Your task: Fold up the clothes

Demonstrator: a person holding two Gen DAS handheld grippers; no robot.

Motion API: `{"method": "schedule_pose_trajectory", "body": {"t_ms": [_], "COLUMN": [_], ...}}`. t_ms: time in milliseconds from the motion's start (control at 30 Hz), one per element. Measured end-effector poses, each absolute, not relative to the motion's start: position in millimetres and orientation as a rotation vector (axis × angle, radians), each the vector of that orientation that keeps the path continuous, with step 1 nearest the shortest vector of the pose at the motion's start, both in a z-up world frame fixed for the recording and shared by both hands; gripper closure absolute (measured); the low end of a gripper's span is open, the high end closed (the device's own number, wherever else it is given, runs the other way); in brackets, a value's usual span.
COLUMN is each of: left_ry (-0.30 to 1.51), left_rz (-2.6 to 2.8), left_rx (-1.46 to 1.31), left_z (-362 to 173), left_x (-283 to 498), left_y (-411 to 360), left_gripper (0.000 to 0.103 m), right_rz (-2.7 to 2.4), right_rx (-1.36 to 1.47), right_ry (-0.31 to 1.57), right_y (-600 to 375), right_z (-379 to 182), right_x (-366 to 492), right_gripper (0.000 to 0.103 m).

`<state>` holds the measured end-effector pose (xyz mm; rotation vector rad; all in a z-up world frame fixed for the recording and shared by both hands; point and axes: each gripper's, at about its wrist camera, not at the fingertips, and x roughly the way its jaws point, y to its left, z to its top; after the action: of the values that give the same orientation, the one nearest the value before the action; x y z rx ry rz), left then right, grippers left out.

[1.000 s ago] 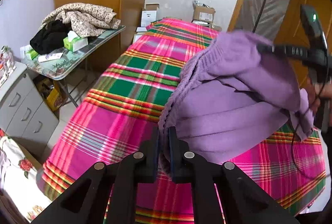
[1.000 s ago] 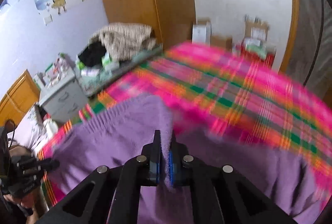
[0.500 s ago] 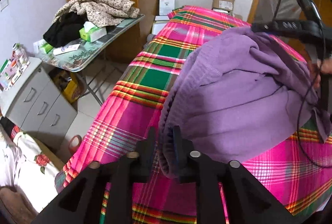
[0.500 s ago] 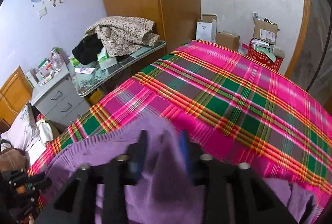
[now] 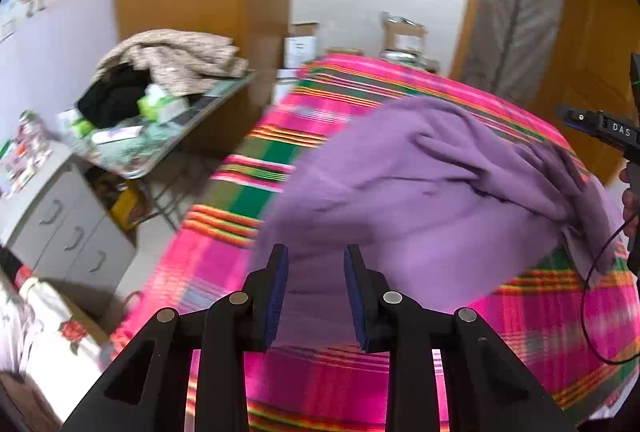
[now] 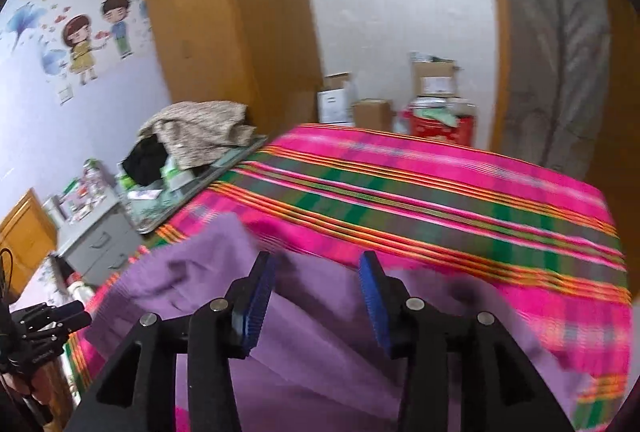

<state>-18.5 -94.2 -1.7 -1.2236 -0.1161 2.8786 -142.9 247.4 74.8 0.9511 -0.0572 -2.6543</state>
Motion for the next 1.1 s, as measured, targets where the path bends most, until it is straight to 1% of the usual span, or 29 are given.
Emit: {"method": "schedule_pose_trajectory", "body": {"t_ms": [100, 167, 200, 333, 433, 500, 600, 667, 700, 800, 900, 1100], "left_ry": [-0.086, -0.065, -0.052, -0.007, 0.021, 0.044, 0.083, 0.111, 0.118, 0.14, 0.158, 0.182], "left_rz": [2.818, 2.788, 2.773, 2.718, 2.692, 2.68, 2.676, 2.685, 2.692, 2.714, 2.724, 2.745], "left_rx": [-1.235, -1.24, -1.241, -1.244, -1.254, -1.265, -1.28, -1.284, -1.285, -1.288, -1.285, -1.255], "left_z": [-8.4, -11.2, -12.5, -17.8, -21.1, -23.3, -24.7, -23.8, -23.1, -22.8, -22.8, -22.1], "left_x": [-23.3, -25.0, -26.0, -30.0, -33.2, -35.2, -36.9, -36.5, -36.4, -35.5, -35.5, -35.2], "left_y": [-72.0, -57.5, -50.4, -24.1, -10.7, -1.6, 9.7, 15.7, 17.7, 22.6, 27.4, 37.3], "left_gripper": [0.074, 0.074, 0.074, 0.074, 0.074, 0.074, 0.074, 0.074, 0.074, 0.074, 0.074, 0.074], "right_rz": [-2.738, -2.772, -2.784, -2.789, -2.768, -2.742, -2.704, -2.723, -2.732, -2.738, -2.775, -2.91], "right_rx": [0.994, 1.028, 1.038, 1.108, 1.115, 1.123, 1.149, 1.197, 1.215, 1.182, 1.111, 0.93], "right_ry": [-0.098, -0.155, -0.177, -0.225, -0.184, -0.125, -0.019, 0.011, 0.009, -0.047, -0.076, -0.249], "right_y": [294.1, 322.1, 333.2, 358.7, 355.6, 347.4, 335.2, 337.2, 339.3, 346.3, 354.3, 398.0], "right_z": [68.6, 61.4, 56.6, 33.3, 23.9, 17.9, 6.8, -1.7, -4.5, -2.2, 10.9, 58.3], "right_x": [-128.1, -117.0, -110.1, -84.5, -67.8, -60.9, -58.1, -60.6, -61.6, -57.6, -45.0, -7.9], "right_gripper": [0.055, 0.054, 0.053, 0.052, 0.049, 0.043, 0.042, 0.065, 0.087, 0.094, 0.095, 0.098]}}
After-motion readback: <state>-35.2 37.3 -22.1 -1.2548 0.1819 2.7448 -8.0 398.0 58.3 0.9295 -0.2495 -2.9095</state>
